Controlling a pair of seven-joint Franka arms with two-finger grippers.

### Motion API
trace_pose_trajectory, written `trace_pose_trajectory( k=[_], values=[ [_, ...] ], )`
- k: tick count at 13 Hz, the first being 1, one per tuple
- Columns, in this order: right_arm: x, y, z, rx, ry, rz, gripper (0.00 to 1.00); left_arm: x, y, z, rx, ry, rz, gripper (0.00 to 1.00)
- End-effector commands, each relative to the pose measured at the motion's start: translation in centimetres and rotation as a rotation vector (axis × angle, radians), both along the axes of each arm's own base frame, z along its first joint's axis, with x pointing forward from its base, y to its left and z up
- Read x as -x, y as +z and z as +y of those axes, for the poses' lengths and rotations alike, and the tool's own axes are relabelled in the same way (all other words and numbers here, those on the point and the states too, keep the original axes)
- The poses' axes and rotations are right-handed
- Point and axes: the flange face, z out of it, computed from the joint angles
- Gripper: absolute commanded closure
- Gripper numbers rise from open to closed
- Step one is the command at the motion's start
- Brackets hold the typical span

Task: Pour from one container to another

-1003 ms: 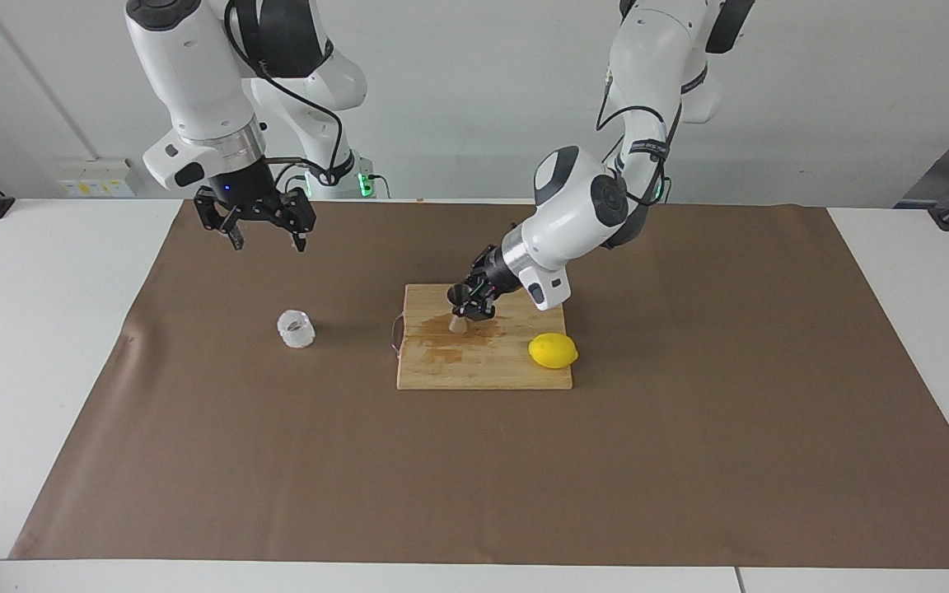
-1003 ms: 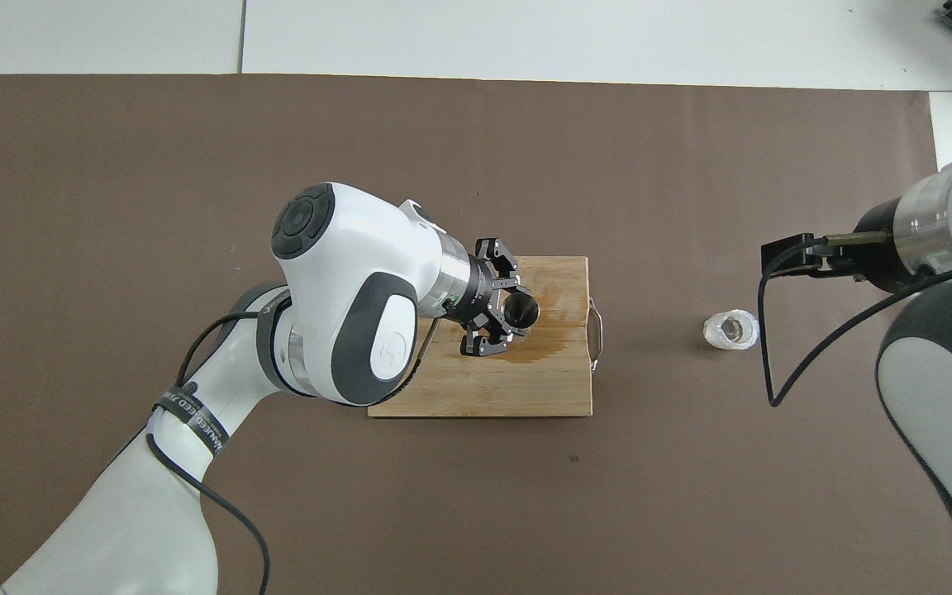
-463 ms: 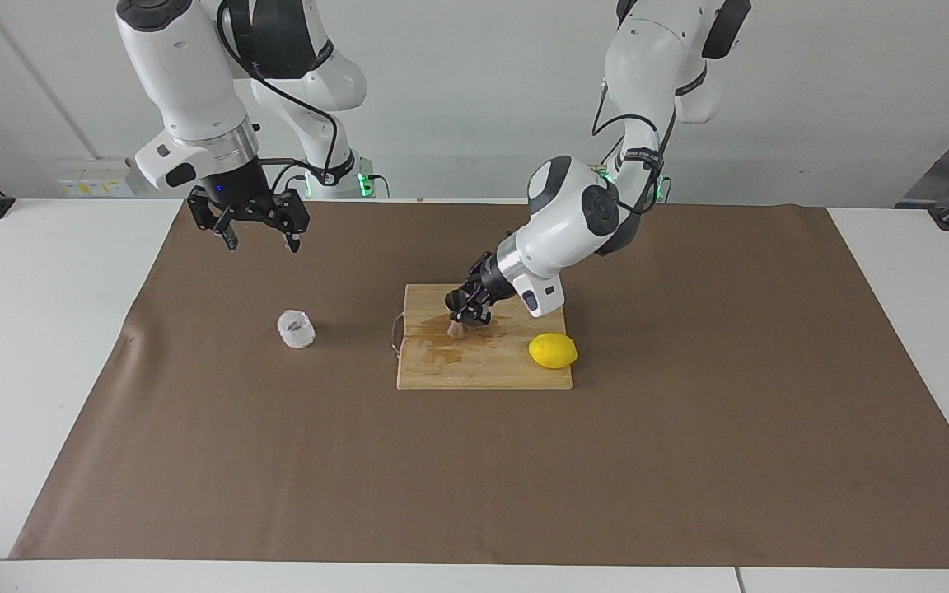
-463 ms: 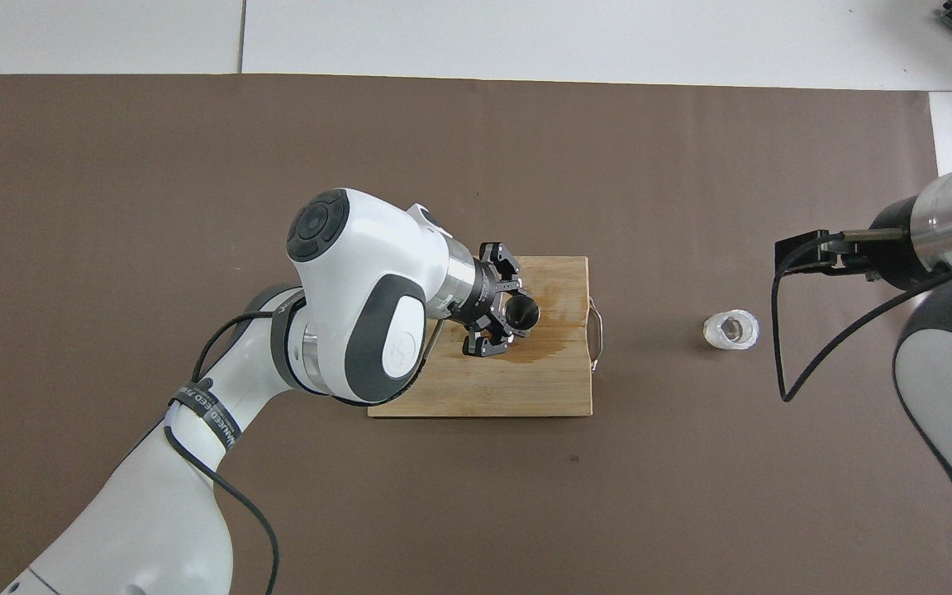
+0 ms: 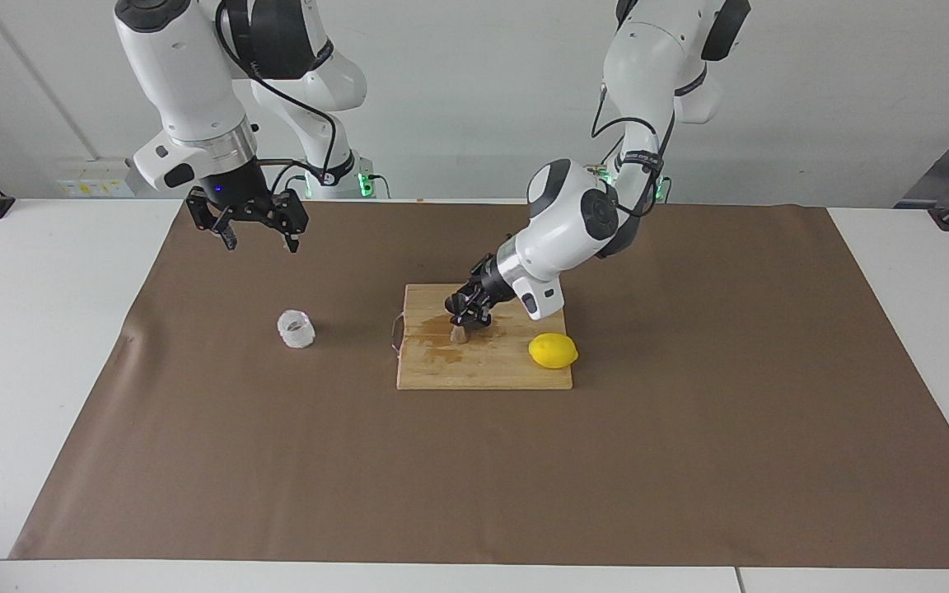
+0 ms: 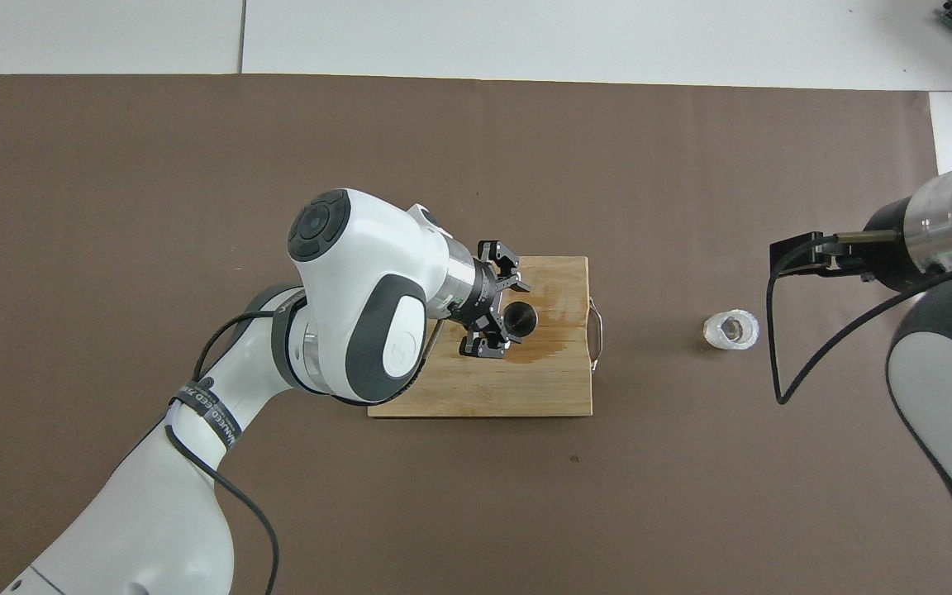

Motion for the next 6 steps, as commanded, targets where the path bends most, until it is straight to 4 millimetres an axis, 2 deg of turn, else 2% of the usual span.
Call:
trace_pose_trajectory(
  k=[1,3,6],
  values=[
    [0.7,-0.2,0.1,-0.016,0.091,0.004,0.0,-0.2,0.9,0.2,-0.039,-0.033,-0.04,0.0],
    [0.7,-0.8,-0.6,-0.01,0.205,0.002,0.0,-0.6,2.5,0.7,-0.088,-0.1,-0.051,0.0],
    [1.5,-2.1,-1.8,0.0,0.423,0.006,0.0,-3.4,5.9,4.2,-0.156,-0.197,-0.11,0.0]
  ],
)
